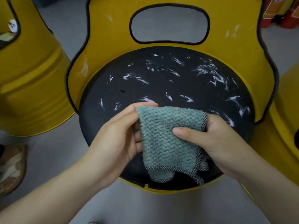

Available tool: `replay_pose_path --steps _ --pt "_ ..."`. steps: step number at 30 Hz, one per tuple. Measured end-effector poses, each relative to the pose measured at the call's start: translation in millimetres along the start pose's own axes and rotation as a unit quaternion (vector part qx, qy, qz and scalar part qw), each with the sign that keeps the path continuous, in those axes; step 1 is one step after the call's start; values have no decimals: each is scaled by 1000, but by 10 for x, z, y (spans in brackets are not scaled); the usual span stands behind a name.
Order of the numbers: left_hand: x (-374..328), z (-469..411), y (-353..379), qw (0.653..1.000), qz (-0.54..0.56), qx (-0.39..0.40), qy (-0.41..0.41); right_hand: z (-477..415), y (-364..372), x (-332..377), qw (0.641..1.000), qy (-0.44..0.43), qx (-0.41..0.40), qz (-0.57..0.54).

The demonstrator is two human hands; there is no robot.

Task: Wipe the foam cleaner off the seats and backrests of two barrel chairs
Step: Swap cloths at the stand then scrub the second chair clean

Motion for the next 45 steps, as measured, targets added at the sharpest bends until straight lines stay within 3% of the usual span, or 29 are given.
replay_pose_path --steps 2,4,6,8,13,15,18,20,23,28,34,40,45 --pt "78 -59 -134 998 -38 -41 3 11 -116 -140 994 24 -50 96" --pt "20 -57 -160 985 -152 -21 73 47 -156 -209 973 23 -80 216" --pt "-8 -7 -100 906 -384 37 175 94 -149 -230 949 -4 -99 299" --pt "-65 23 -32 819 -514 44 252 139 -144 -169 915 -58 -110 385" --pt "31 278 230 646 -631 154 401 294 -37 49 791 -217 -79 566" --pt "197 418 236 606 -648 206 413 408 60 -22 748 -250 -48 613" --pt "383 542 139 595 -655 264 383 540 190 -216 717 -241 -3 654" --pt "361 571 49 622 -633 274 371 597 298 -235 711 -256 5 655" --pt "196 464 -131 649 -636 205 365 622 520 -212 696 -308 13 648" --pt "256 188 -411 627 -726 85 270 600 598 -342 654 -306 3 692" --pt "335 143 -424 600 -763 84 224 740 327 -399 637 -237 -100 727" --pt "465 10 -209 556 -799 115 199 853 493 -540 633 -229 -122 729" --pt "418 -49 -198 580 -786 94 191 860 563 -582 641 -221 -112 726"
Point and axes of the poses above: each hand's wrist, its own z-axis away from the middle knuckle, its own y-axis out of the palm, x = y × z, the point moved 10 cm from there along -z, towards the middle knuckle, and after that the axes turned 14 degrees about z, right-handed, at the moved point
